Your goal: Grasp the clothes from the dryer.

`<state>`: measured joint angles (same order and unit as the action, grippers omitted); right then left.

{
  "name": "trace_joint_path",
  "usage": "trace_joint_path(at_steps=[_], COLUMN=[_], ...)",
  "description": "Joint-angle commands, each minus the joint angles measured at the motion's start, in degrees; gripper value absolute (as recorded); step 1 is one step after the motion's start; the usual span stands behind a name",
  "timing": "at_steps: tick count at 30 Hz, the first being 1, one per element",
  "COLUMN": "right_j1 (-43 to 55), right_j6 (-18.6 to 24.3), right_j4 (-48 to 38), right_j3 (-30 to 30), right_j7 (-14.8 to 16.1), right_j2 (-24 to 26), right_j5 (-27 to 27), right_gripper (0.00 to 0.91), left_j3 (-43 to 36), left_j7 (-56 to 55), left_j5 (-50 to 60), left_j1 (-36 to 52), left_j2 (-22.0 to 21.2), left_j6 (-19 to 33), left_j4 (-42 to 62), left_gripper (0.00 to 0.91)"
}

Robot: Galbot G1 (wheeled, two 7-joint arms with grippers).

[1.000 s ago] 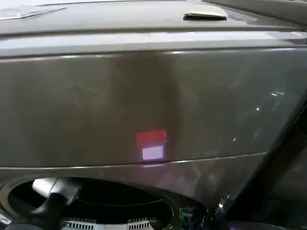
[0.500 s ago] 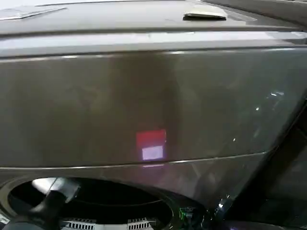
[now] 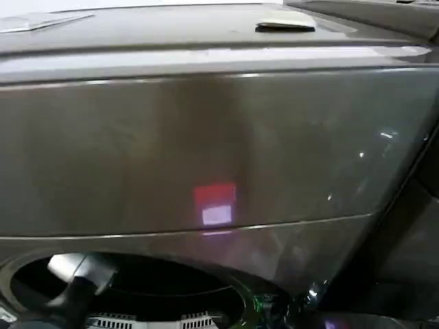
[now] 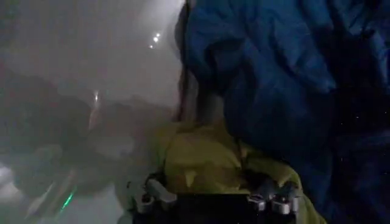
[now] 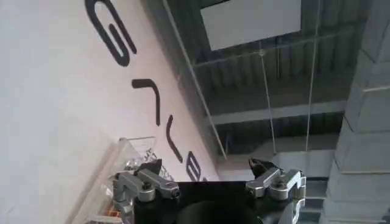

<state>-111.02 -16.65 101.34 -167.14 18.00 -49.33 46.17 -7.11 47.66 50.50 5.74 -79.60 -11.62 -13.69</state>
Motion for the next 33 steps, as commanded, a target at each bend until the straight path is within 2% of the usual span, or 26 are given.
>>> trace_joint_path(at_steps=[1,9,13,16,22,27,30,33], right_j1=[0.03,0.12,0.26,0.52,0.73,0.92,0.9,0.76], right_j6=[-0.03,-0.05,-0.11,-0.2,-0.37,0.0,-0.15,-0.11], right_j4=[0.14,-0.01,-0.12,0.27,0.73,1.17,1.46,1.28], right_j3=[0.03,0.02,0.01,0.09,0.06,0.2,0.12,0.07], right_j7=[0.0,0.08,0.78,0.51,0.76,0.41,-1.57,-0.91], right_j2=[-0.15,-0.37,-0.52,-0.38,-0.23,-0.23,0.06,-0.04], right_j5=[0.01,0.02,0.02,0.18,1.09,1.66,2.06,0.87], right_gripper=[0.907,0.907,0.907,0.907,0.907,0.907,0.907,0.907], left_j3=[1.59,11.97,13.03,14.17,18.65,24.97,28.36,31.32], left_j7=[-1.23,-6.79,-10.91,-15.49,-21.76,-33.72,-39.03,-43.67], left_j5=[-1.13,-14.85,-23.53,-30.76,-44.19,-51.54,-54.18,-57.45], left_j1=[-0.33,-2.42,-6.02,-8.95,-16.76,-20.77,-23.08,-26.7], left_j2=[0.09,-0.64,0.32,0.88,1.08,-2.26,-4.47,-5.82], left_j6=[-0.38,-3.97,-5.96,-3.58,-2.6,0.46,2.84,6.85], left_j4=[-1.15,-8.02,-13.43,-17.83,-29.15,-33.93,-36.01,-40.22], left_gripper=[0.0,0.0,0.0,0.0,0.0,0.0,0.0,0.0])
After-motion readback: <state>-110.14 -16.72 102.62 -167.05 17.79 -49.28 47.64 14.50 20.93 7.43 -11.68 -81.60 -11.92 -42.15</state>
